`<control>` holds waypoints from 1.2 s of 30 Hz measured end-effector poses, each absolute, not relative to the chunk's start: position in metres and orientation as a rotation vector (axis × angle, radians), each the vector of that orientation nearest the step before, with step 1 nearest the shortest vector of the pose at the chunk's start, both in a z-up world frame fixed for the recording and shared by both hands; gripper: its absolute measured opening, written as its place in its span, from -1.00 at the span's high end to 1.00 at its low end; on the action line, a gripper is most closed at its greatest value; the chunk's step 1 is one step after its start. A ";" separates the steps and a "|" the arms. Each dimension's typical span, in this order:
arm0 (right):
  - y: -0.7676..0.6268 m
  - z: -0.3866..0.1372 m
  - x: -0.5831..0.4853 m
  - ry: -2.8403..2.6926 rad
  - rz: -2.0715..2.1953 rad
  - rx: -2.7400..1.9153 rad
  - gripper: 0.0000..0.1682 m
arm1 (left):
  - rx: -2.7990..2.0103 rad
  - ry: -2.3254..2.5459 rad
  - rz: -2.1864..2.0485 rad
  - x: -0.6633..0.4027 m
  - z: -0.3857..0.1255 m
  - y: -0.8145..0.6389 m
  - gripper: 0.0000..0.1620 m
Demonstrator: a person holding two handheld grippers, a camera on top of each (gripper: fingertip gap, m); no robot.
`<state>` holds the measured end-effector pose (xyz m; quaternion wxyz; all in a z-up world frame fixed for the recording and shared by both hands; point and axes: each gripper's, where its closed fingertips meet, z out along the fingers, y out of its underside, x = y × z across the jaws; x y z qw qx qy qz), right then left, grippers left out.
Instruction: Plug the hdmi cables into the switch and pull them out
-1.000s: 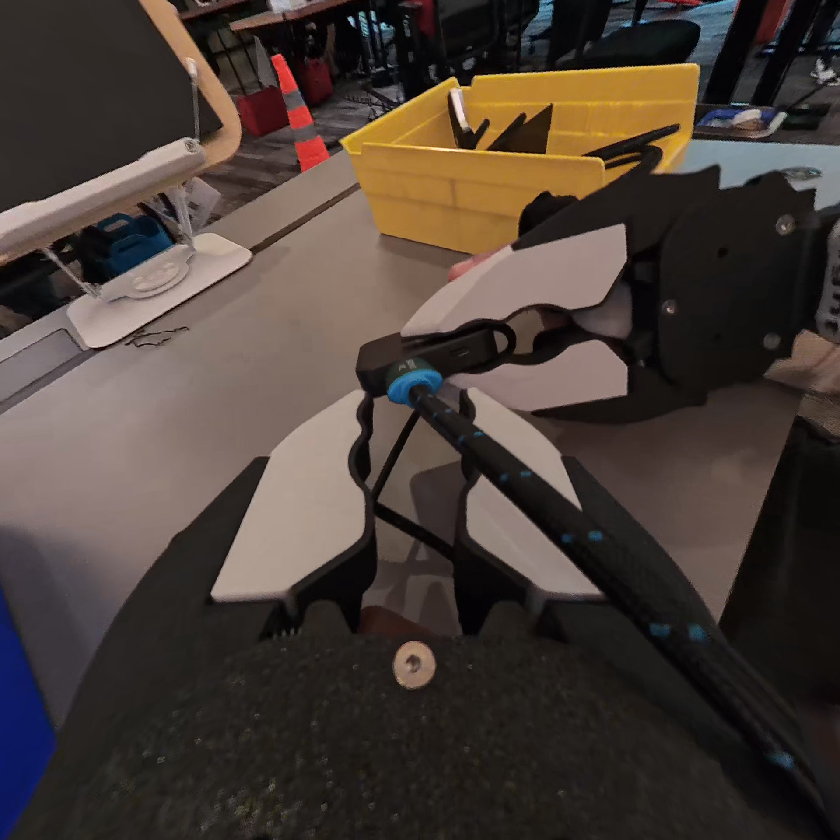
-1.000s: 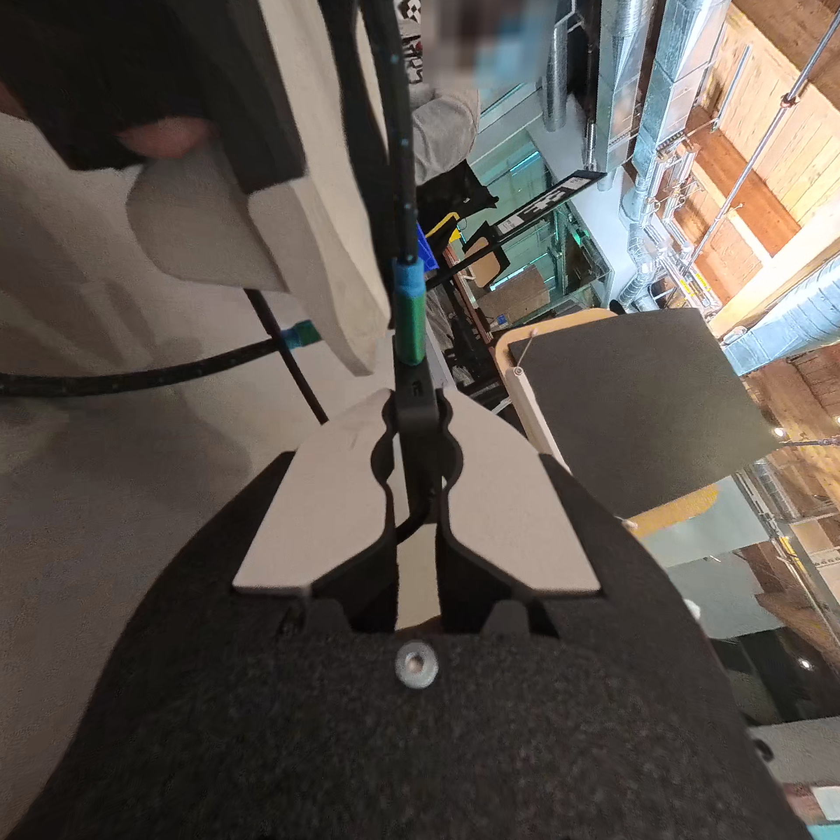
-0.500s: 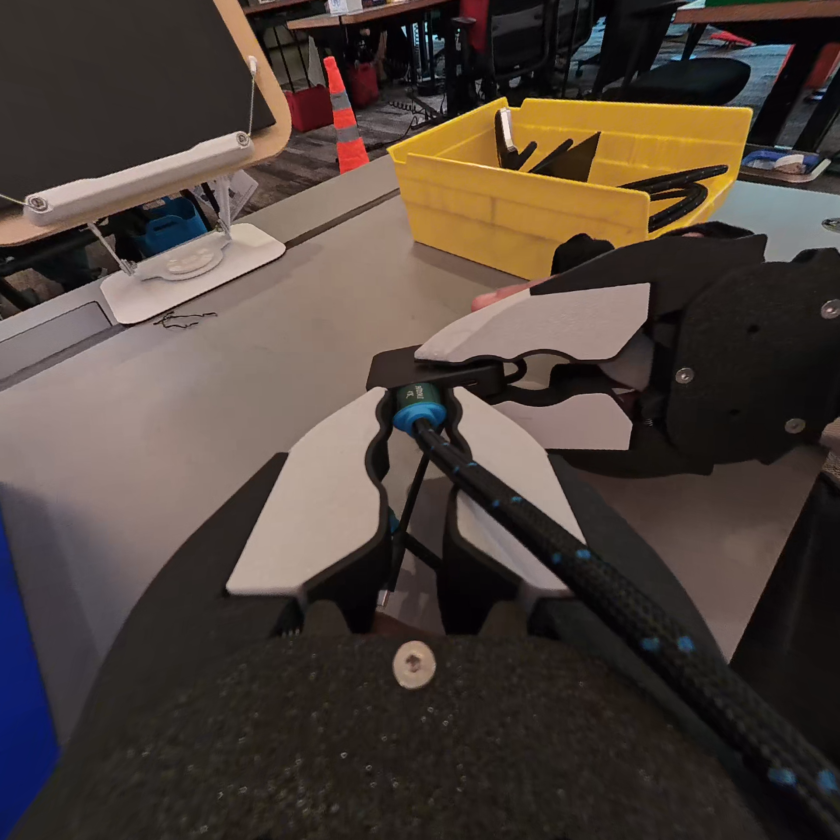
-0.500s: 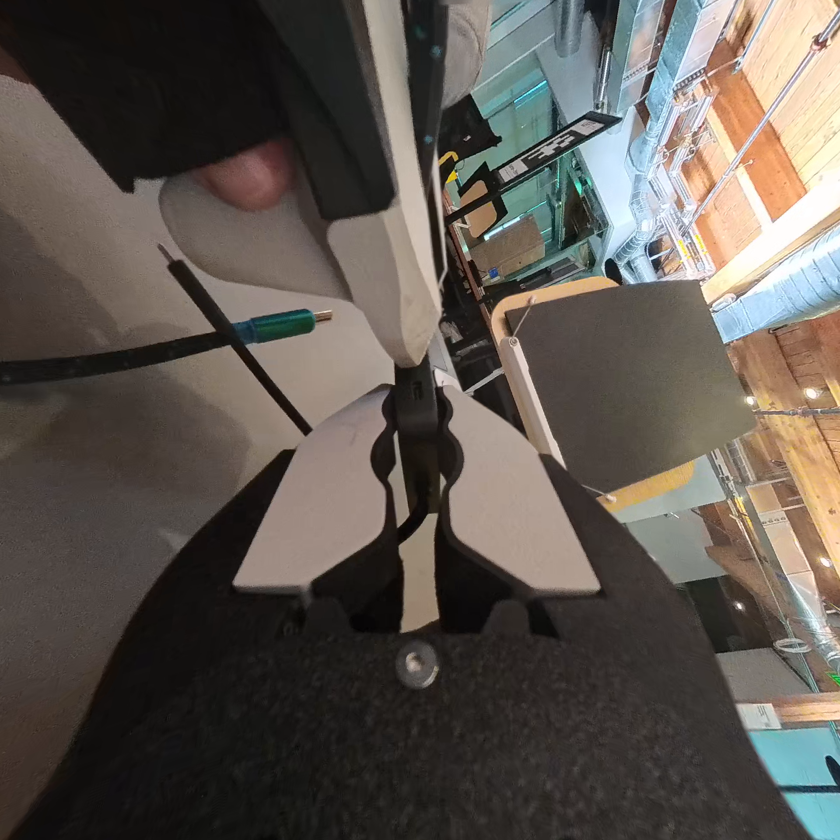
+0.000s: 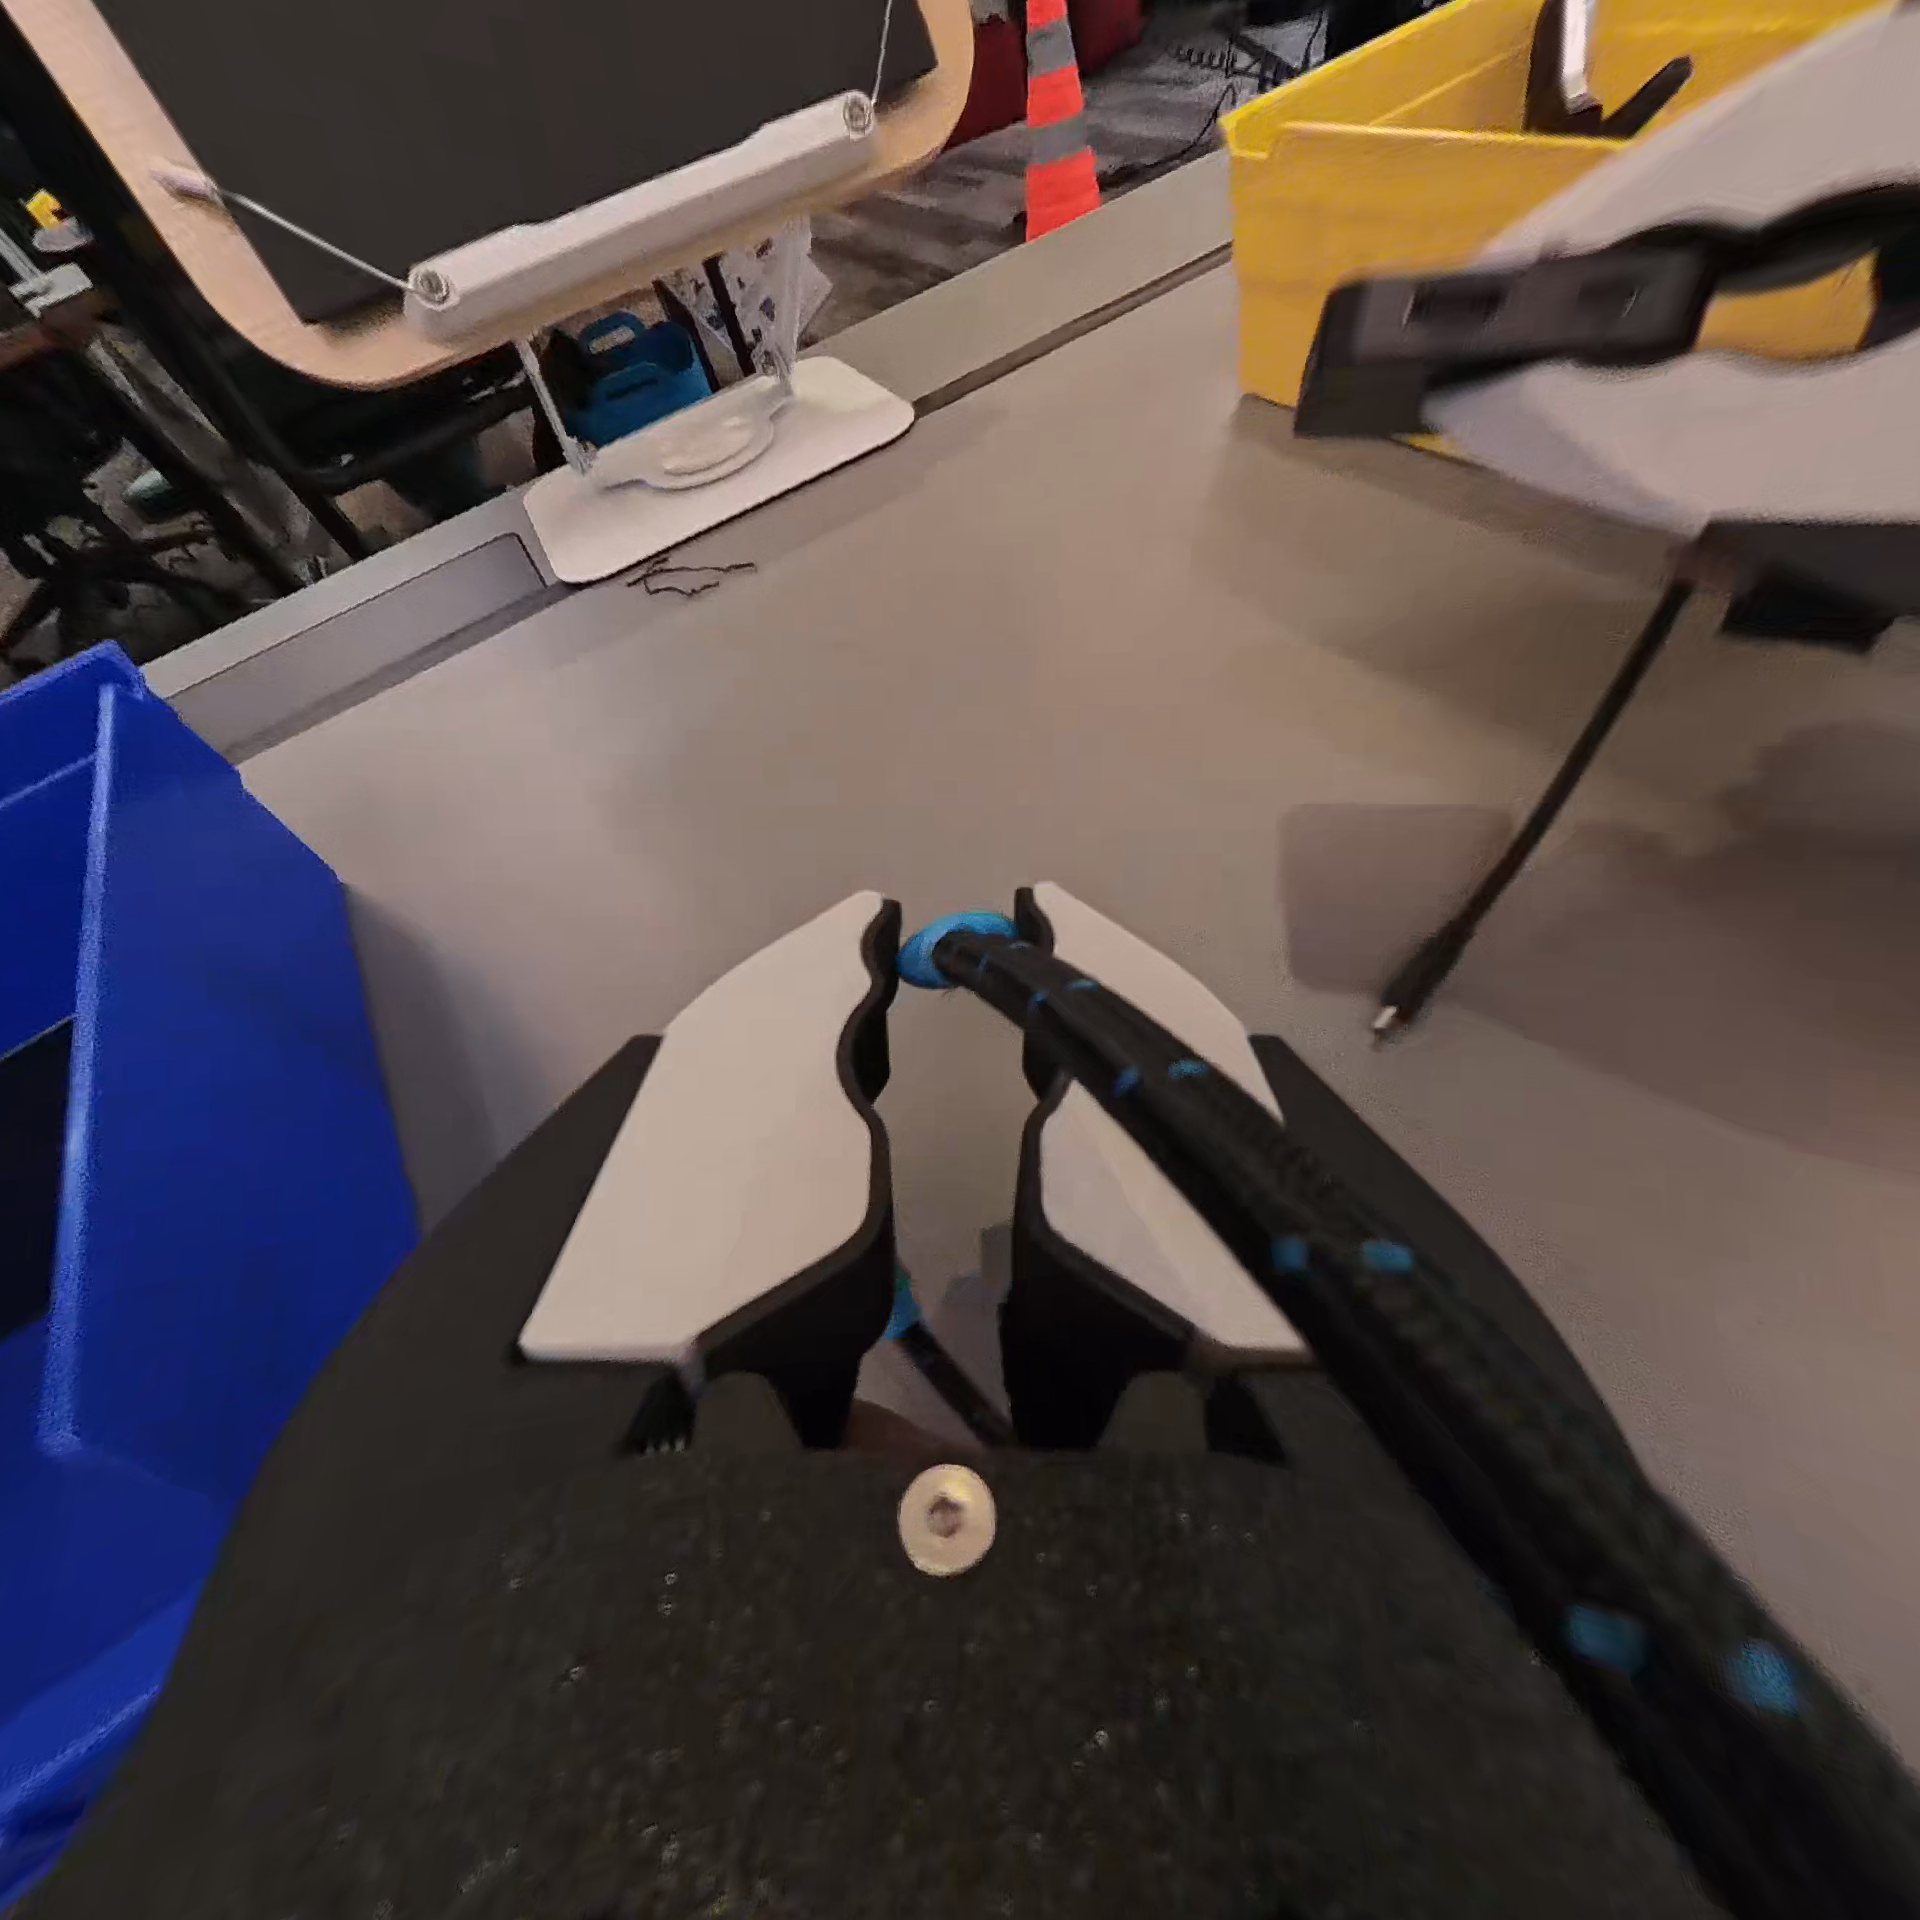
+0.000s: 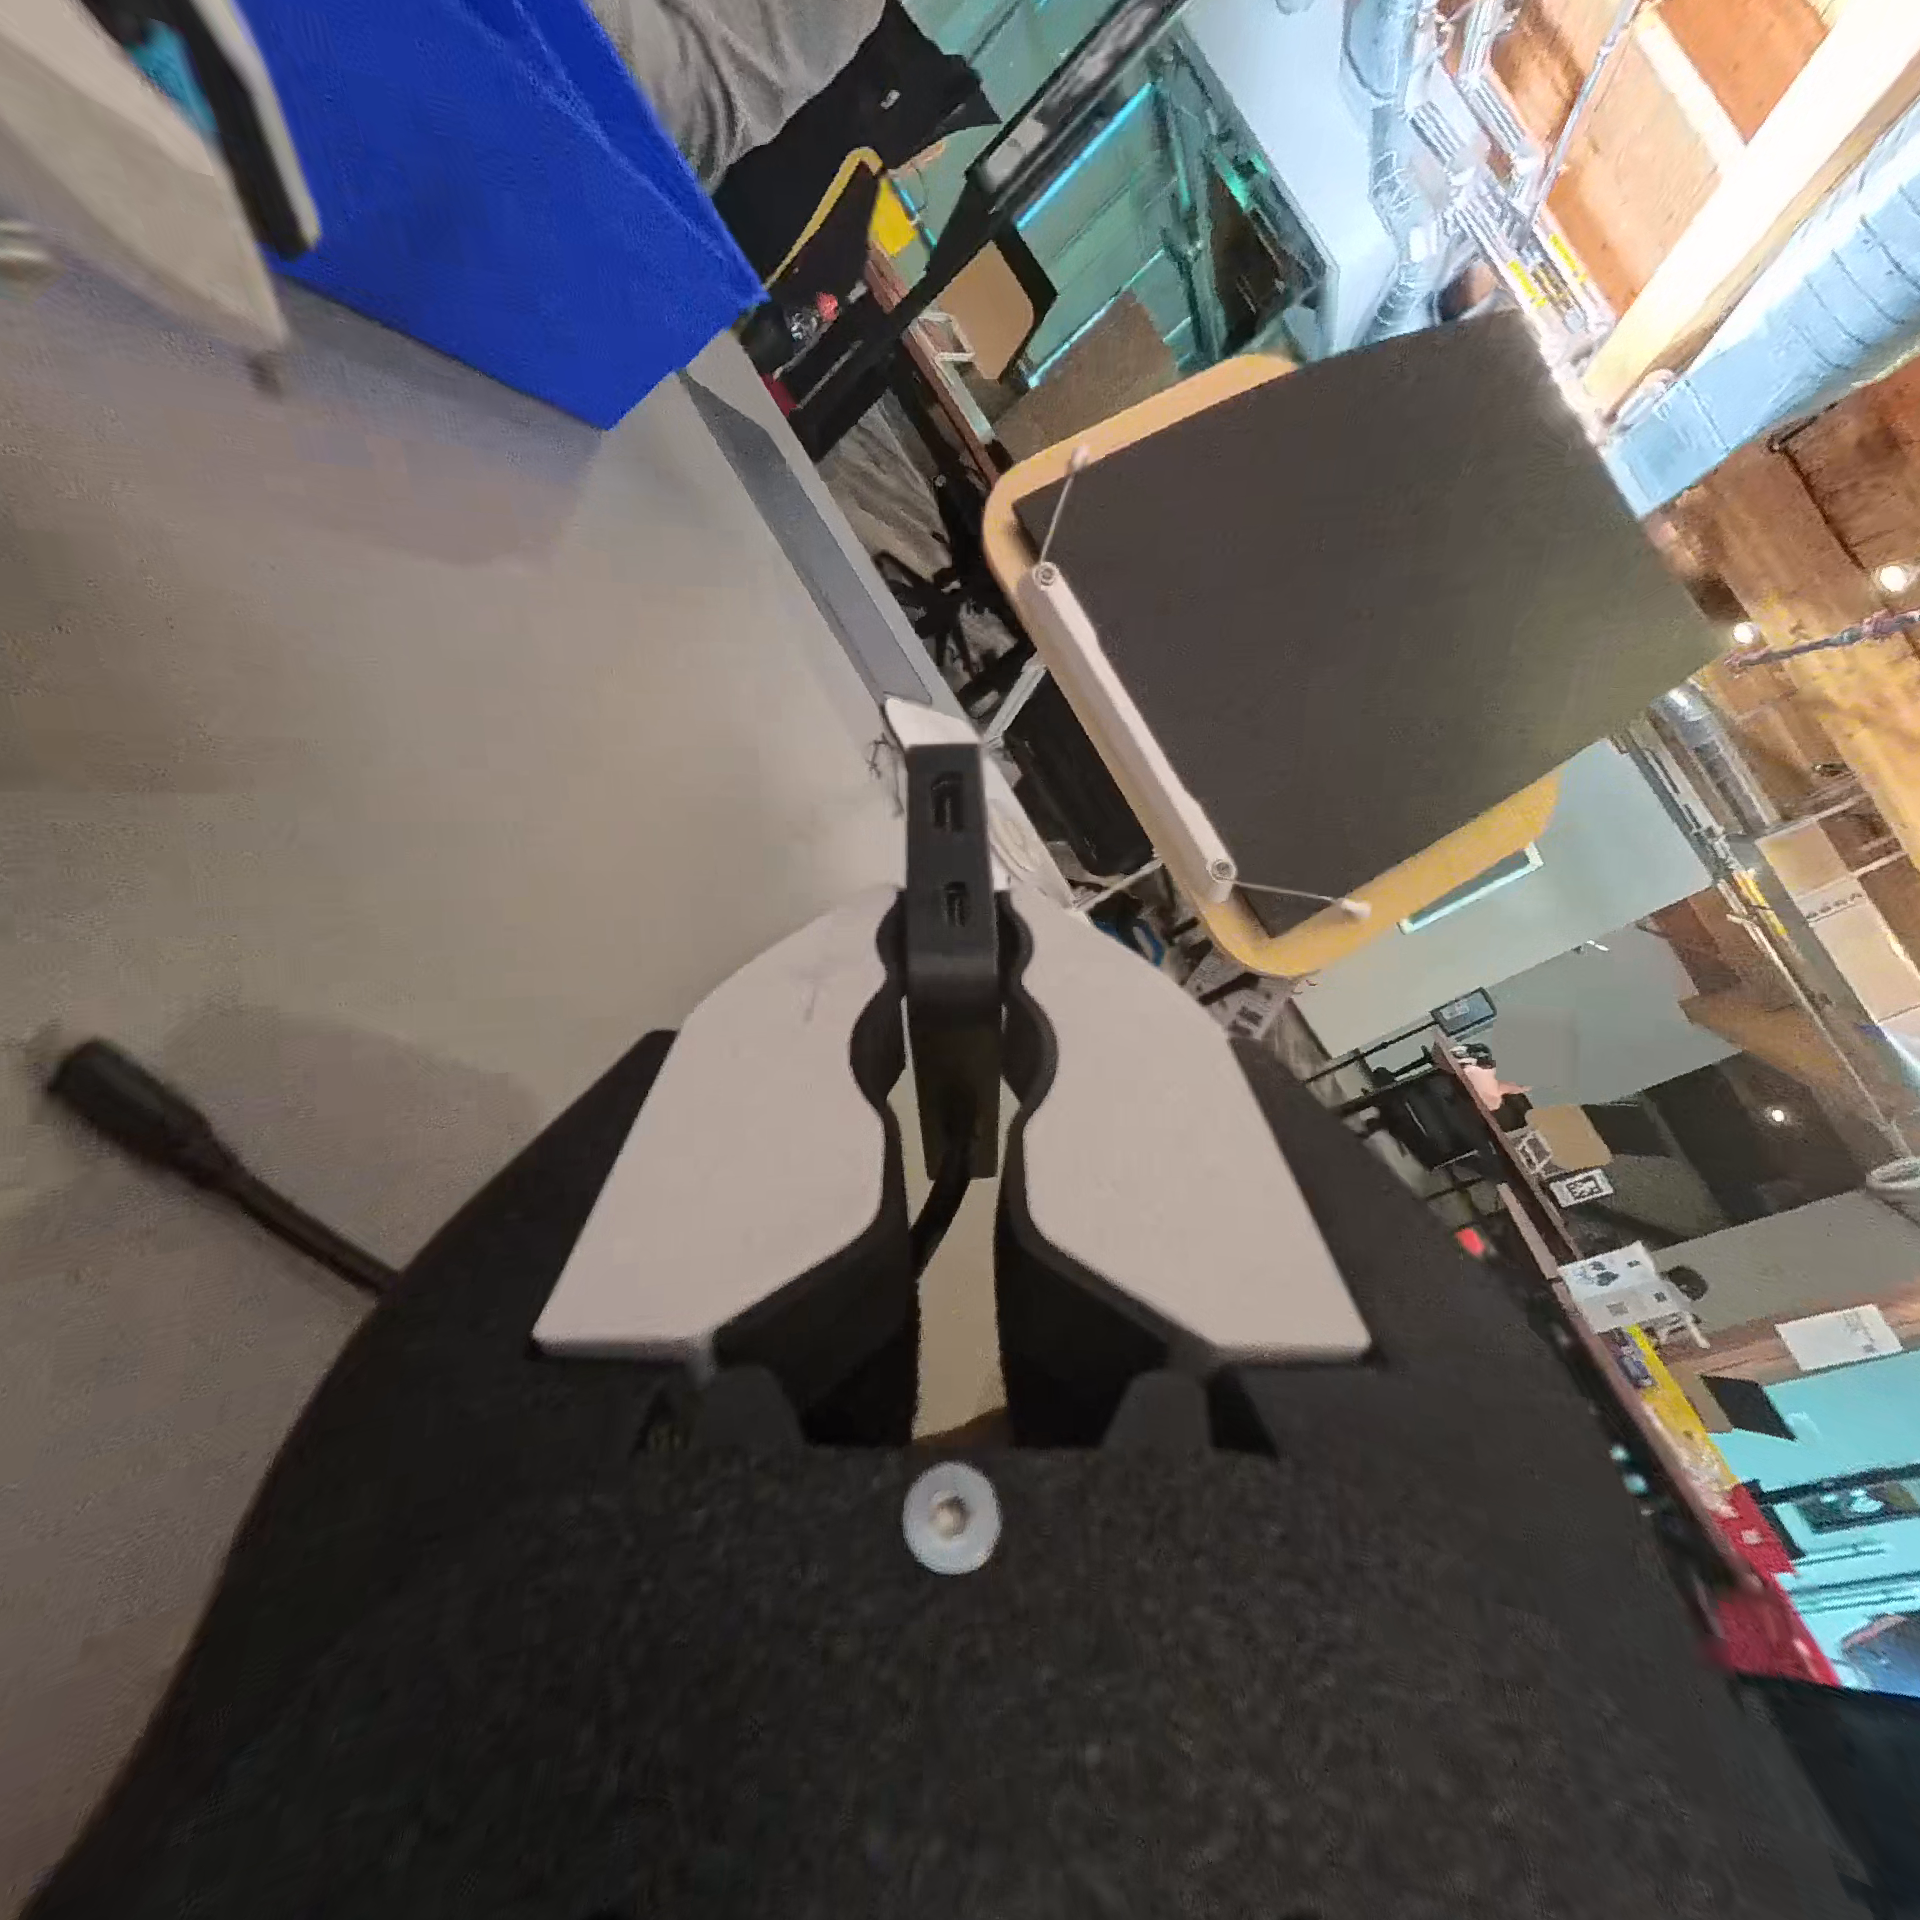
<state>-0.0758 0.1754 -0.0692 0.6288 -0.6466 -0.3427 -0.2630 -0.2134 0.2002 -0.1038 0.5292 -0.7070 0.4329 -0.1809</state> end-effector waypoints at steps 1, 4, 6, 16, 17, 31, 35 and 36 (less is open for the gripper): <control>0.175 -0.060 -0.071 -0.745 -0.582 -1.478 0.83 | -1.703 1.020 -0.439 -0.215 -0.105 0.200 0.75; 0.172 -0.025 -0.051 -0.634 -0.555 -1.451 0.83 | -1.723 1.008 -0.441 -0.217 -0.107 0.200 0.74; 0.167 0.015 -0.026 -0.564 -0.598 -1.413 0.83 | -1.698 1.020 -0.439 -0.217 -0.105 0.199 0.74; 0.225 0.072 0.200 -0.272 -1.193 -1.372 0.84 | -1.692 1.042 -0.425 -0.215 -0.109 0.200 0.75; 0.238 0.049 0.211 -0.311 -1.237 -1.443 0.84 | -1.691 1.043 -0.419 -0.215 -0.109 0.201 0.75; 0.254 -0.144 0.203 -0.873 -0.625 -2.512 0.78 | -1.752 1.022 -0.535 -0.210 -0.118 0.211 0.75; 0.254 -0.146 0.203 -0.882 -0.378 -2.691 0.36 | -1.753 1.028 -0.544 -0.206 -0.118 0.214 0.75; 0.253 -0.140 0.203 -0.863 -0.331 -2.714 0.34 | -1.755 1.029 -0.547 -0.205 -0.118 0.213 0.75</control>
